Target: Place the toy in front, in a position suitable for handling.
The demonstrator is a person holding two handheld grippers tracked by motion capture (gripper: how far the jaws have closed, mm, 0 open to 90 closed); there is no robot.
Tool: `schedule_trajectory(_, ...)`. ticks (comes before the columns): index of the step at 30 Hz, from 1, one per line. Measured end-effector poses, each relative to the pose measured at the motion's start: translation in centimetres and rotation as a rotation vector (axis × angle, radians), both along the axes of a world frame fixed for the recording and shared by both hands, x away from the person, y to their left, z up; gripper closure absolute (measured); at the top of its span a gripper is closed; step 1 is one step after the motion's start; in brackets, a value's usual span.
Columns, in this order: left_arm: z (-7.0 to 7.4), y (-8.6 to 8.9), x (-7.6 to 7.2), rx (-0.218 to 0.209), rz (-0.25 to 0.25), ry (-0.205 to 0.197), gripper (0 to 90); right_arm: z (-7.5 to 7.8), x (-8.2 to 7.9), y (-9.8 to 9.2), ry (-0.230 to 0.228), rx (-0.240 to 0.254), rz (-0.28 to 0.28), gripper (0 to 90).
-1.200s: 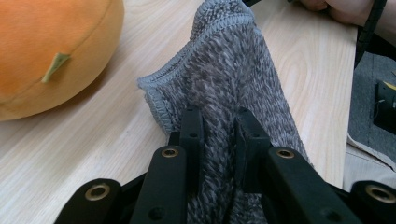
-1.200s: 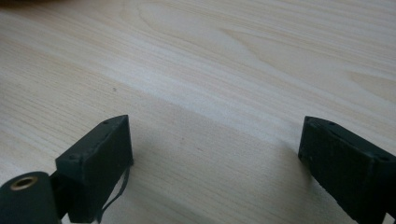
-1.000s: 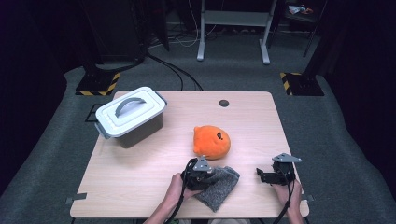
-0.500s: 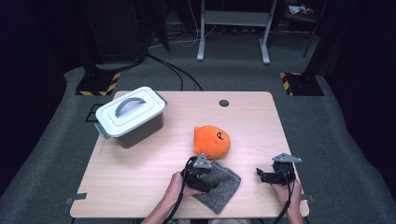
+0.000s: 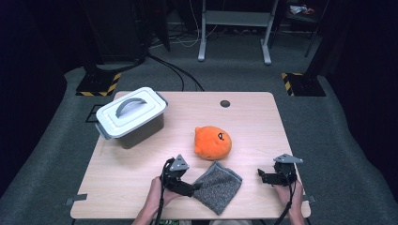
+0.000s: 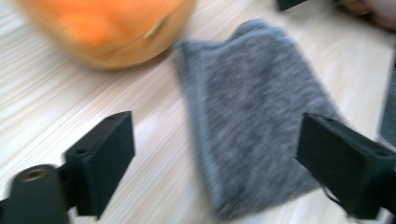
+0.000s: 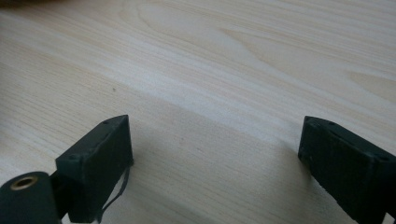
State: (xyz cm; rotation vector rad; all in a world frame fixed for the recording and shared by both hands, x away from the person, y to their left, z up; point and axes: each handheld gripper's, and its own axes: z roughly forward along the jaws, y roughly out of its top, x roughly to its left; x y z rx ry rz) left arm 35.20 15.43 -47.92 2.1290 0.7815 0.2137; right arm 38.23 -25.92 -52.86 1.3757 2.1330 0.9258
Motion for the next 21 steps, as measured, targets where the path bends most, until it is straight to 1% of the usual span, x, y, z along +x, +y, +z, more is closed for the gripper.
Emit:
schedule_trajectory(2, -0.2, 1.3, -0.1, 0.001, 0.037, 0.004, 8.0, 0.0, 0.0, 0.0, -0.001, 0.000, 0.000, 8.9)
schedule_trajectory(5, -0.8, 2.9, -0.2, -0.002, 0.096, 0.009, 3.7, 0.0, 0.0, 0.0, -0.001, 0.000, 0.000, 8.9)
schedule_trajectory(6, -0.9, 3.5, -0.3, 0.003, 0.118, 0.005, 3.5, 0.0, 0.0, 0.0, -0.001, 0.000, -0.001, 8.9)
schedule_trajectory(9, -1.7, 5.2, -0.5, 0.005, 0.183, 0.010, 0.9, 0.0, 0.0, 0.0, -0.001, 0.002, -0.004, 8.9)
schedule_trajectory(11, -2.3, 6.3, -0.7, 0.013, 0.223, 0.003, 0.0, 0.0, 0.0, 0.0, 0.000, 0.001, -0.002, 9.1)
schedule_trajectory(12, -2.5, 6.8, -0.8, 0.019, 0.240, 0.005, 0.0, 0.0, 0.0, 0.0, -0.001, 0.001, -0.001, 9.2)
schedule_trajectory(13, -2.5, 6.8, -0.8, 0.019, 0.240, 0.005, 0.0, 0.0, 0.0, 0.0, 0.000, 0.001, -0.002, 9.1)
schedule_trajectory(14, -3.0, 7.5, -0.9, 0.026, 0.274, 0.006, 0.0, 0.0, 0.0, 0.0, -0.001, 0.001, -0.001, 9.1)
schedule_trajectory(15, -3.3, 7.8, -0.9, 0.021, 0.297, 0.009, 0.0, 0.0, 0.0, 0.0, -0.001, 0.001, -0.001, 9.1)
schedule_trajectory(16, -3.5, 8.2, -0.9, 0.030, 0.315, 0.008, 0.0, 0.0, 0.0, 0.0, -0.001, 0.000, -0.001, 9.1)
schedule_trajectory(18, -4.0, 8.9, -0.9, 0.026, 0.354, 0.008, 0.0, 0.0, 0.0, 0.1, -0.001, 0.001, -0.003, 9.1)
schedule_trajectory(19, -4.2, 9.2, -0.9, 0.040, 0.365, 0.009, 0.0, 0.0, 0.0, 0.1, -0.001, 0.001, -0.004, 9.1)
schedule_trajectory(21, -4.4, 9.5, -0.9, 0.053, 0.387, 0.000, 0.0, 0.0, 0.0, 0.1, 0.002, 0.003, -0.006, 9.1)
